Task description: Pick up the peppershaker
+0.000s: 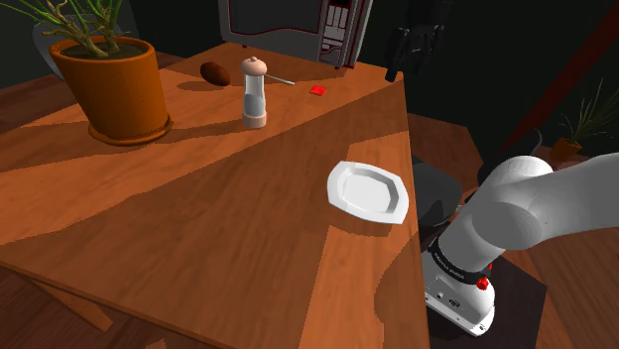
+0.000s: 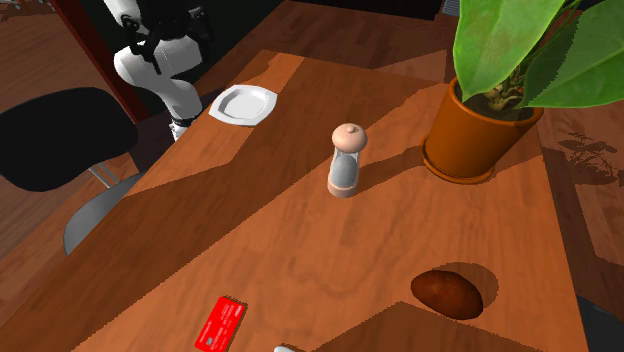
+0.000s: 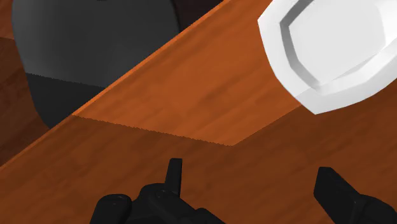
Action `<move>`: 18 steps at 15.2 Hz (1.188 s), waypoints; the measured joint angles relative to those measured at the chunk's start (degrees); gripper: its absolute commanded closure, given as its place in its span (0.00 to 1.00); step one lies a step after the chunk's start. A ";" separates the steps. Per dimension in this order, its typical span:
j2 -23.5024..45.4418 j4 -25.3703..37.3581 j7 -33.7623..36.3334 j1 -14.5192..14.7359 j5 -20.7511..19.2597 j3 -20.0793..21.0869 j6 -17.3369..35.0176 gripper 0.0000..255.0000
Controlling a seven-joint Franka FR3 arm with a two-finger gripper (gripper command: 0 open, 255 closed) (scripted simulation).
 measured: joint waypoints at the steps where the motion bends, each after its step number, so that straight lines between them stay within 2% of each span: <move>1: 0.00 0.00 0.00 0.00 0.00 0.00 0.00 0.00; 8: 11.27 6.46 5.43 0.92 3.91 2.67 4.81 0.00; 13: 21.07 13.27 9.84 1.66 6.44 4.80 8.04 0.00; 18: 31.62 22.65 13.62 2.24 8.01 6.29 9.70 0.00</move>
